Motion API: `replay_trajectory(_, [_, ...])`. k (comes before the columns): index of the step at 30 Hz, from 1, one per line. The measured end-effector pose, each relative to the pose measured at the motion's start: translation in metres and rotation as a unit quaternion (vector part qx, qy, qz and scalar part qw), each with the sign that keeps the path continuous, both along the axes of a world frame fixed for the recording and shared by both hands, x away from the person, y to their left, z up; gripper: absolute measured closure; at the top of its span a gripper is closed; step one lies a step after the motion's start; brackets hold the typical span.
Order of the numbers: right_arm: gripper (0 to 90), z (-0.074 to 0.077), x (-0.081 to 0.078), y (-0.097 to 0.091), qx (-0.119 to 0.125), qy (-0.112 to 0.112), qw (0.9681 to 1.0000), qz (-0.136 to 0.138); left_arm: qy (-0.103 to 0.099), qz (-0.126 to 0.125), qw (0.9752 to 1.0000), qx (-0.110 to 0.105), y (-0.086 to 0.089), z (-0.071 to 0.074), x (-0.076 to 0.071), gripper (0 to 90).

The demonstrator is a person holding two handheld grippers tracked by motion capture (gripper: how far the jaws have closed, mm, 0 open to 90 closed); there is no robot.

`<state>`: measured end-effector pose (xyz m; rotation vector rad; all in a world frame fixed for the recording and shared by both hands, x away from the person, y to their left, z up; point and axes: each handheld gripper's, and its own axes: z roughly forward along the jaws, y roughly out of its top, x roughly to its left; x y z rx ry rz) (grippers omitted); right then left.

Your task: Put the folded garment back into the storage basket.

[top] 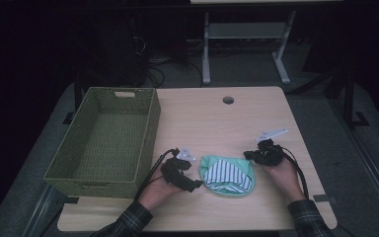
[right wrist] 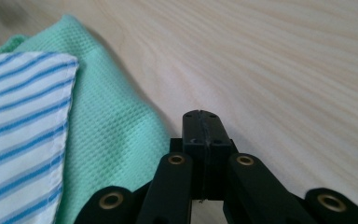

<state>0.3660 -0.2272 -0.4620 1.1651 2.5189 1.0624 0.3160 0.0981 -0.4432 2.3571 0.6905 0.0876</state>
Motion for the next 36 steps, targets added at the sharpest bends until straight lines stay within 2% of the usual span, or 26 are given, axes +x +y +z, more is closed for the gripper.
replay_trajectory(7, [89.9, -0.002, -0.007, 0.000, -0.008, 0.008, 0.9998, 0.017, -0.003, -0.001, 1.0000, 0.004, 0.002, 0.001, 0.001, 21.3])
replay_trajectory(13, [89.9, -0.001, -0.024, -0.005, -0.011, 0.011, 0.9996, 0.023, -0.005, 0.003, 1.0000, -0.003, 0.002, 0.002, -0.001, 21.3])
replay_trajectory(14, [89.9, -0.001, -0.026, -0.005, -0.011, 0.012, 0.9996, 0.023, -0.007, -0.003, 1.0000, 0.005, 0.003, 0.003, -0.002, 21.3])
replay_trajectory(20, [89.9, 0.000, -0.044, -0.005, -0.017, 0.009, 0.9992, 0.034, -0.010, -0.003, 0.9999, 0.005, 0.005, 0.005, -0.005, 21.3])
replay_trajectory(29, [89.9, 0.000, -0.070, -0.004, -0.003, 0.014, 0.9990, 0.042, -0.009, -0.010, 0.9999, 0.005, 0.006, 0.008, -0.009, 21.3])
replay_trajectory(32, [89.9, 0.000, -0.078, 0.000, -0.002, 0.017, 0.9986, 0.050, -0.010, -0.008, 0.9999, 0.000, 0.005, 0.008, -0.011, 21.4])
replay_trajectory(36, [89.8, 0.002, -0.088, 0.010, 0.005, 0.019, 0.9979, 0.062, -0.010, -0.016, 0.9998, 0.006, 0.005, 0.009, -0.012, 21.4])
